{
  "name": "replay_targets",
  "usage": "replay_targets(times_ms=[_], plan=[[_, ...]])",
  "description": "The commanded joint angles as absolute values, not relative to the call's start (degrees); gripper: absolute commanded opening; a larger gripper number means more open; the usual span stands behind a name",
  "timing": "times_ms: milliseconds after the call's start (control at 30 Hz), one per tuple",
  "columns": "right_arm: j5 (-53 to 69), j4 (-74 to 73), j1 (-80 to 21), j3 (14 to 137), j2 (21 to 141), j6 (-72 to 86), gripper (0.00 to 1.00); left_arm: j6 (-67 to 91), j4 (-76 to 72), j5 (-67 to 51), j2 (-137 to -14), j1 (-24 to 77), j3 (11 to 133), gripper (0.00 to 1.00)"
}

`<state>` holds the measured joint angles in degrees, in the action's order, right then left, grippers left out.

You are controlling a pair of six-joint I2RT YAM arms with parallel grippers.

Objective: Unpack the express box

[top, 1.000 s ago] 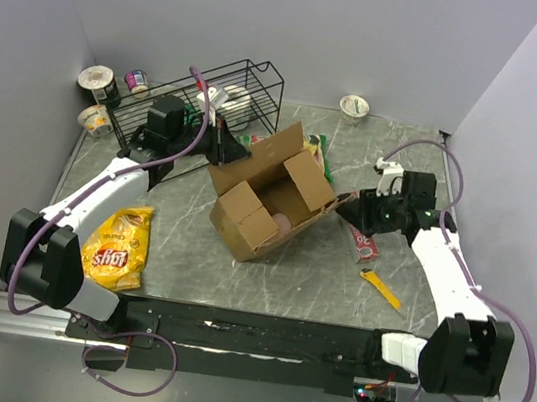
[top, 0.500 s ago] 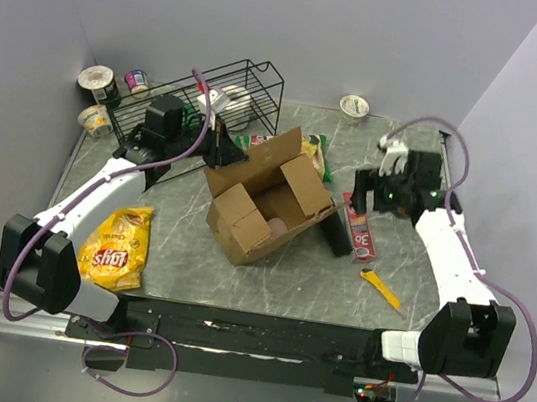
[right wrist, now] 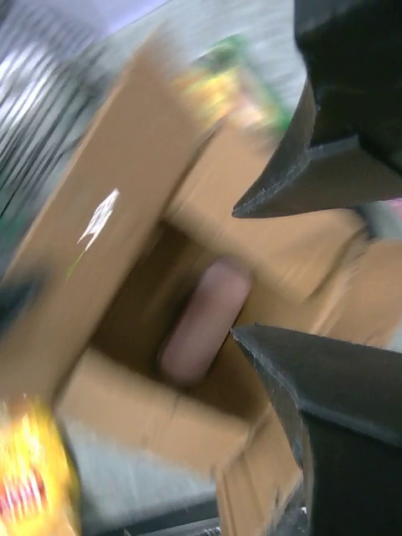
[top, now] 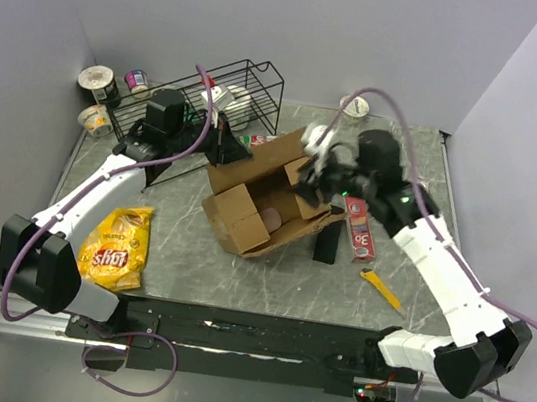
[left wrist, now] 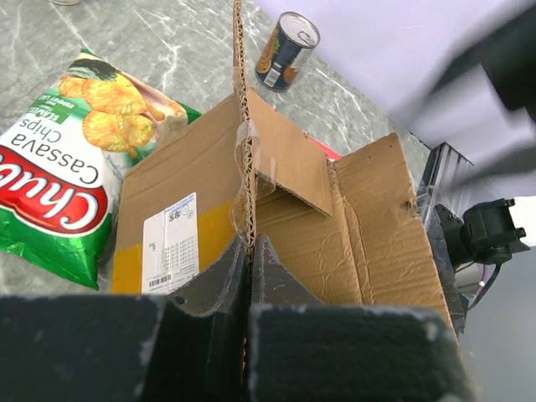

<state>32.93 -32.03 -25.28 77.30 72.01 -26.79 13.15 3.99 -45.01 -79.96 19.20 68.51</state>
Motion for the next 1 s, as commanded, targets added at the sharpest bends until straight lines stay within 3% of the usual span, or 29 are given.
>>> replay_targets(times_ms=[0,133,267,433,567,733,967], plan=[[33.9,-28.0,-33.9,71.9,72.2,-36.6,0.54,12.4,1.3,-47.8,-79.3,19.8,71.0,0.01],[29.6,-20.7,-40.5,54.3,67.3,-46.4,0.49,13.4,1.4,-52.1,-78.0,19.8,69.3,0.01],[27.4,-16.1,-43.3,45.9,62.5,-50.1,0.49,14.3,2.4,-56.1,-77.6,19.8,66.1,0.01],[24.7,-13.2,-43.4,47.6,65.0,-51.6,0.52,14.5,3.5,-57.5,-78.0,20.0,65.4,0.01],[25.7,-12.8,-43.3,49.8,68.8,-57.4,0.6,18.9,0.4,-62.0,-79.7,19.9,65.1,0.01],[27.2,-20.6,-43.5,56.2,74.1,-64.6,0.66,37.0,-17.0,-72.2,-84.5,17.9,63.8,0.01],[27.9,-31.5,-43.6,62.6,84.0,-75.8,0.81,43.1,-19.2,-79.0,-92.3,17.1,68.1,0.01]])
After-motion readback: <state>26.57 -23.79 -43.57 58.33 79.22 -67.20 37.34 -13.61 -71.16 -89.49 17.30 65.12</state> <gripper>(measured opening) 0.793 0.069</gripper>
